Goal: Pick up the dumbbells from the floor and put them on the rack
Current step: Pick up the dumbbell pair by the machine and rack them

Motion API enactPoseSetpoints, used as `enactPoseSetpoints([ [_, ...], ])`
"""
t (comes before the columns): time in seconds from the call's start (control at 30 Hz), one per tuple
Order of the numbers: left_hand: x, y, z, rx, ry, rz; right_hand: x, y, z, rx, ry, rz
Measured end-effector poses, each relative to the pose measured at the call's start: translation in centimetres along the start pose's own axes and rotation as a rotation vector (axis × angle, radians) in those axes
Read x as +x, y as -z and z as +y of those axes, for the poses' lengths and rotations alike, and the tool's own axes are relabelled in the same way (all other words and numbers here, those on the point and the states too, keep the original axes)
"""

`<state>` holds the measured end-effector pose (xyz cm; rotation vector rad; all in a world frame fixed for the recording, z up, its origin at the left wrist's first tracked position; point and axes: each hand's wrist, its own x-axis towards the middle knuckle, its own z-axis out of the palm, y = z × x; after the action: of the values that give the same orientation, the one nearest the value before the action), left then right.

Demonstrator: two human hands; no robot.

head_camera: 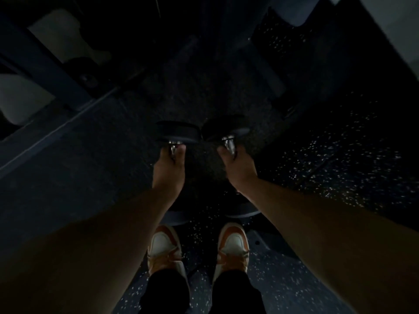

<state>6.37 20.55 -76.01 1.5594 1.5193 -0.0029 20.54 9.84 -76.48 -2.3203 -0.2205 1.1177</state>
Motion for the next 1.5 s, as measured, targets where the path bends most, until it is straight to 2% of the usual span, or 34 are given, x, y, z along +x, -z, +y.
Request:
enactPoseSetpoints([
  [0.37, -12.5, 8.5, 14.4, -0.057, 0.009, -0.047, -13.3, 13.6, -8.5, 0.269, -0.059, 0.016],
  [0.63, -26.3, 16.1, 27.1, -0.116, -0.03, -0.041, -27.6, 26.6, -15.9, 0.398, -0.054, 0.095],
  [0.8, -33.8, 19.6, 33.0, -0.176, -0.143, -0.119, -36.5, 32.8, -18.0, 0.47, -0.052, 0.176],
  [0.97, -40.5, 21.4, 36.9, -0.188, -0.244, -0.254, -44.6, 37.5, -17.8, 0.546, -0.057, 0.259],
  [1.17, -48.1, 21.4, 39.2, -0.131, -0.314, -0.424, -53.2, 41.4, -15.0, 0.545, -0.083, 0.445],
  [1.3, -53.4, 19.3, 40.7, -0.075, -0.43, -0.512, -57.9, 44.0, -11.3, 0.559, -0.121, 0.582],
  [1.5, -63.0, 13.4, 42.5, -0.023, -0.566, -0.654, -64.1, 49.1, -3.9, 0.713, -0.168, 0.727],
])
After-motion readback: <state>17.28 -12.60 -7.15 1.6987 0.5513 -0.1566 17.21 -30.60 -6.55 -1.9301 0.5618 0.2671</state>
